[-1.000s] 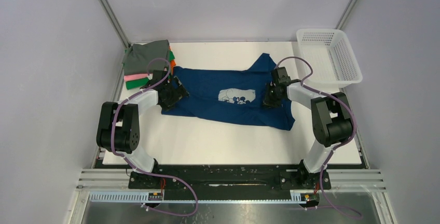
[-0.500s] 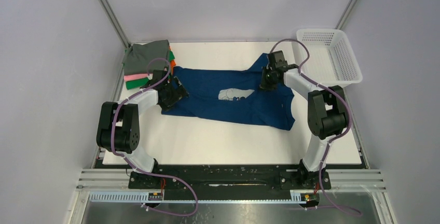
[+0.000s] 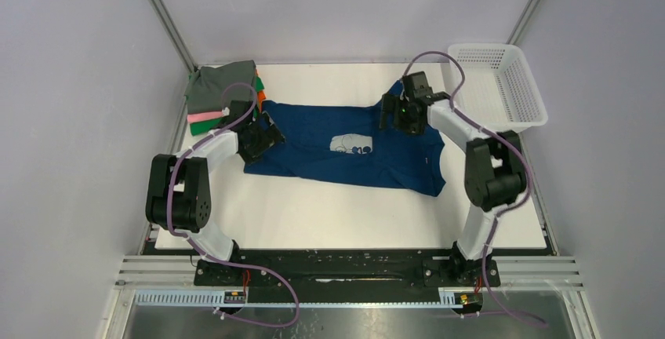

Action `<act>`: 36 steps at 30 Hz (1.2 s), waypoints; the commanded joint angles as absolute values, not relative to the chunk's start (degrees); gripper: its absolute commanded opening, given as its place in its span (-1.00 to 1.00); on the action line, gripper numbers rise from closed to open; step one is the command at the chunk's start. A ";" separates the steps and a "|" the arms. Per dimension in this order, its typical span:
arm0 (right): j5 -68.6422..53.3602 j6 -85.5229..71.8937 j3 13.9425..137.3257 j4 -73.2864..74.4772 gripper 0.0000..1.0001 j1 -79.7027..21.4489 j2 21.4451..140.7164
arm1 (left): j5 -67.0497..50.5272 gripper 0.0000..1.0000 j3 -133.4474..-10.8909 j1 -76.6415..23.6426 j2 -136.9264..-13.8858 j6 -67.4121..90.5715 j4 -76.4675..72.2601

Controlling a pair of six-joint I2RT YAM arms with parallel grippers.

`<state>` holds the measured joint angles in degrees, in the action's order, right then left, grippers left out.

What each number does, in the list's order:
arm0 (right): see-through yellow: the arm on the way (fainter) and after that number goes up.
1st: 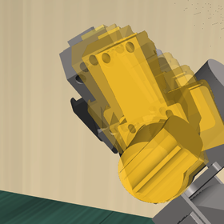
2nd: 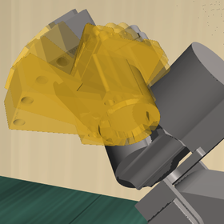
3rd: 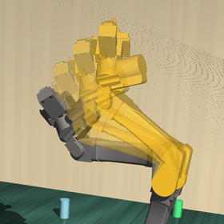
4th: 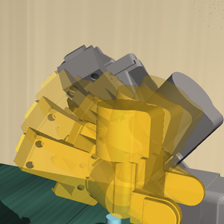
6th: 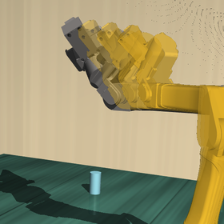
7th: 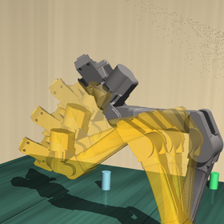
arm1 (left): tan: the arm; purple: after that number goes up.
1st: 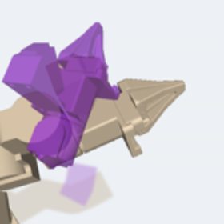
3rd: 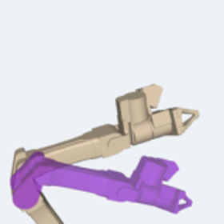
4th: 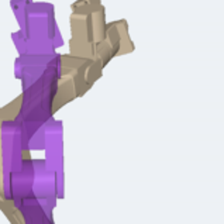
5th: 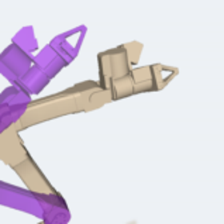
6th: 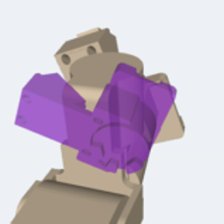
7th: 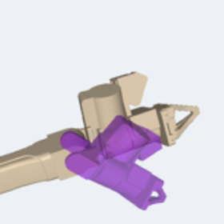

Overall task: Fold and stack the t-shirts
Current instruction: Fold the flattened tshirt in 1/3 of the way

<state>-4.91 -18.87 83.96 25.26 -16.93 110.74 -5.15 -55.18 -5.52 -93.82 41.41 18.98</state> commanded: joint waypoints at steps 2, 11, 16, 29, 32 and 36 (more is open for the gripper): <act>-7.75 -23.34 65.81 16.88 0.99 -17.75 94.73 | -8.09 0.98 -60.17 -6.07 -92.64 42.28 15.40; -14.51 -28.94 55.31 11.93 0.99 -18.28 97.16 | -14.29 0.98 -63.83 -7.70 -104.38 44.11 12.22; -11.30 -30.98 49.14 15.66 0.99 -18.28 93.56 | -14.73 0.98 -56.85 -8.15 -101.86 44.17 12.30; -14.12 -33.57 26.97 23.68 0.99 -18.29 71.43 | -9.35 0.98 -30.02 -13.64 -75.00 48.18 17.82; -14.82 -32.36 23.58 24.66 0.99 -18.29 66.29 | -7.18 0.98 -25.92 -15.36 -67.55 49.96 21.25; -12.41 -31.86 25.41 27.78 0.99 -18.33 60.26 | -4.57 0.98 -23.47 -16.10 -58.87 50.92 25.39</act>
<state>-15.31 -33.30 26.00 15.84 -17.91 62.89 -10.24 -26.46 -15.66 -64.62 49.19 15.14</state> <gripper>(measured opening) 0.993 0.989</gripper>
